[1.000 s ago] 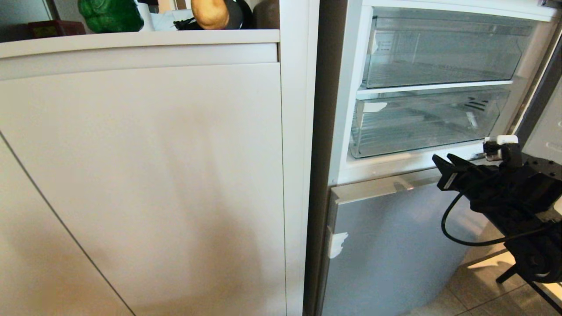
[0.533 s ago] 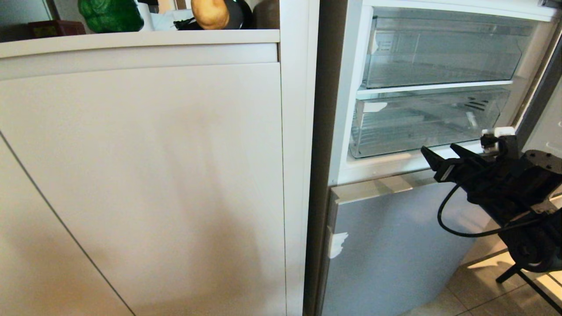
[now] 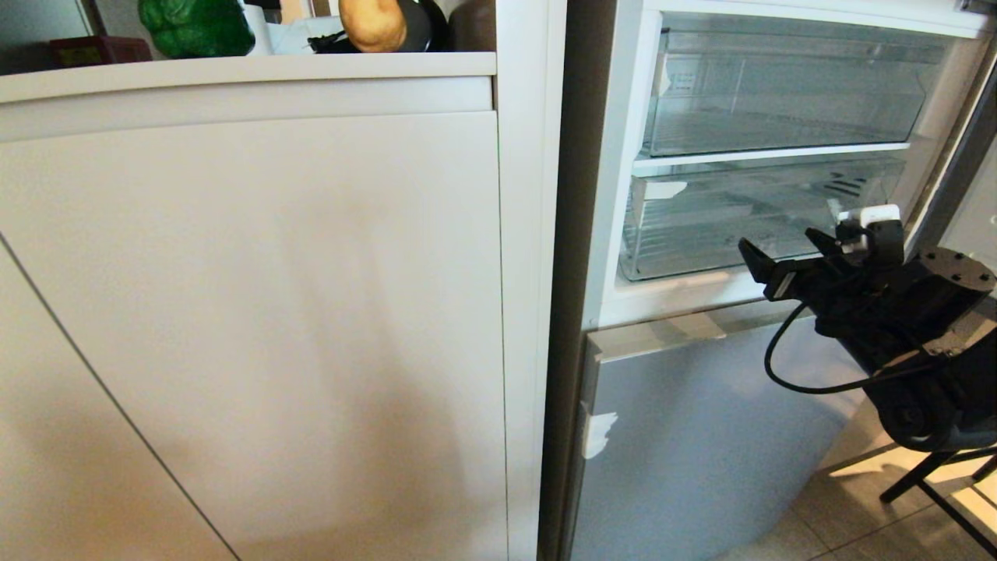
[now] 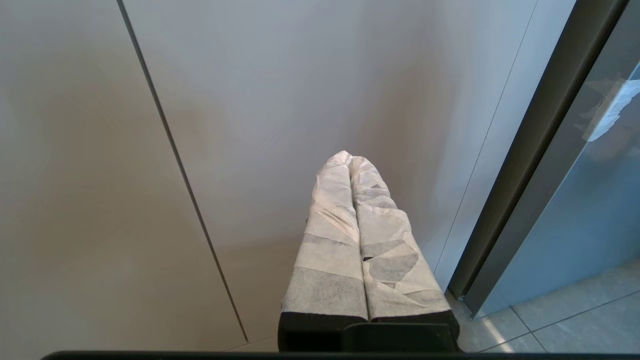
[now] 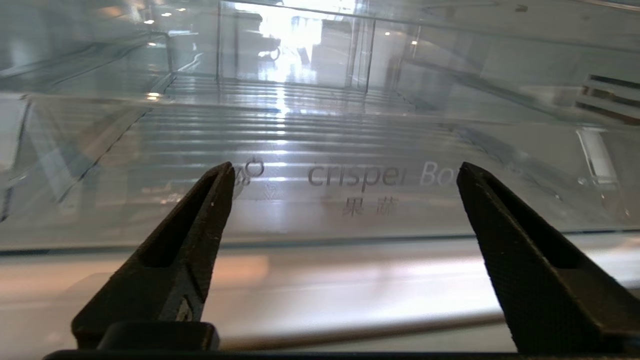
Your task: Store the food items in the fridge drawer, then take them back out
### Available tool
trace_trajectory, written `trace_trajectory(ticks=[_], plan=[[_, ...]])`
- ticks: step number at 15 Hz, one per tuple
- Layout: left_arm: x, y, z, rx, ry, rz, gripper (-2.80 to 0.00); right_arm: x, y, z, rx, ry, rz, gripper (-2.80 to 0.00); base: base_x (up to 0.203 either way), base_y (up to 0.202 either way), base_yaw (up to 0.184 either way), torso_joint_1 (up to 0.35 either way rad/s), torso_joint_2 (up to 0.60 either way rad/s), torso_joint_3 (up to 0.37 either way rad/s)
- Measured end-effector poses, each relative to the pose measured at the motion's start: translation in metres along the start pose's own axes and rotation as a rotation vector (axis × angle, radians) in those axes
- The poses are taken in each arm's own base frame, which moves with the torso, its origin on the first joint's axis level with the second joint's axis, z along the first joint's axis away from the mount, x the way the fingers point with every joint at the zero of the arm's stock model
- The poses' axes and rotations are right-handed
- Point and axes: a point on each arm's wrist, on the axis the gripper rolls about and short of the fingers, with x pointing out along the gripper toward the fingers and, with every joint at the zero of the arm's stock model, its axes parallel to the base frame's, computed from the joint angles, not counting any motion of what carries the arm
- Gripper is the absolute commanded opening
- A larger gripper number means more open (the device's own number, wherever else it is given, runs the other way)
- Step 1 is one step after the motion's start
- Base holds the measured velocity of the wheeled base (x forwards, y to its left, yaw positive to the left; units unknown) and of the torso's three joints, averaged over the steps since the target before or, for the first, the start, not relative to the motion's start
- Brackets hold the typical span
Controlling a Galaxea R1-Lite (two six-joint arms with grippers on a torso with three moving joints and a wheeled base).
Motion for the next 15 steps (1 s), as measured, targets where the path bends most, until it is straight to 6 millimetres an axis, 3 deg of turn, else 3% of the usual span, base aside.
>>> trace_trajectory(ticks=[6,15], plan=[[0.0,0.0,0.0,0.0,0.0,0.0,-2.8,0.017,-0.002,-0.01,-0.001,-0.018,-0.005,0.0,0.0,0.0,0.0,0.0,0.0,0.0],[0.0,0.0,0.0,0.0,0.0,0.0,-2.8,0.029,-0.004,-0.004,0.003,-0.072,-0.01,0.0,0.0,0.0,0.0,0.0,0.0,0.0]])
